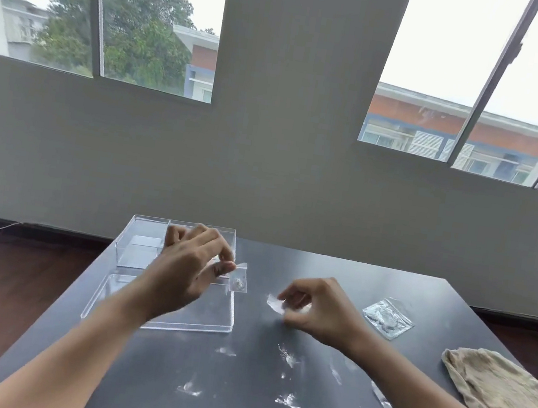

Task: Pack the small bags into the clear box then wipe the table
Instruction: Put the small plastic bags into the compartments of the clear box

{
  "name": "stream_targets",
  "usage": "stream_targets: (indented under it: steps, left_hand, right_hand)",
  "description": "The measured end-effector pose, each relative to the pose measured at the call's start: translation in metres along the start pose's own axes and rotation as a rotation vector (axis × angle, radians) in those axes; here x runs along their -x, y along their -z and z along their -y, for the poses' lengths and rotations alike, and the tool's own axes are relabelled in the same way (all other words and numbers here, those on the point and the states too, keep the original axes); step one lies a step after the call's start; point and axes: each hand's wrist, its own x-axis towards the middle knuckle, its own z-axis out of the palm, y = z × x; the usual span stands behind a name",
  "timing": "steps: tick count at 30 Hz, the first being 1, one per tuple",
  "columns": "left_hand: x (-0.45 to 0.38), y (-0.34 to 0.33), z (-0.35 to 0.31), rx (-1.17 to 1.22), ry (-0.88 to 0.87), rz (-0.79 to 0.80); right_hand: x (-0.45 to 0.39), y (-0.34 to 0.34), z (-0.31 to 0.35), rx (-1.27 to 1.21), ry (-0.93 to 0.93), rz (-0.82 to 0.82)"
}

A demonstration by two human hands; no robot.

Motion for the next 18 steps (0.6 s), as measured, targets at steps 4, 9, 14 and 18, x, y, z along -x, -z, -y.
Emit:
stream_targets:
  steps: [4,9,14,18]
  left_hand:
    - [-0.008,0.024,0.033,-0.13,0.13,-0.057]
    - [-0.027,0.049,0.076,-0.192,0.299,0.037]
    - [-0.033,0.044,0.091,-0.303,0.338,0.161]
    - [-0.026,0.031,0.097,-0.335,0.303,0.161]
  right_hand:
    - [-0.013,0.007,0.006,-0.045,0.051,-0.152]
    - [-0.053,0.014,0.029,-0.07,0.219,-0.441]
    - [-0.098,0.01,0.057,-0.078,0.399,-0.627]
    - [-0.122,-0.01,0.062,-0.021,0.524,-0.577]
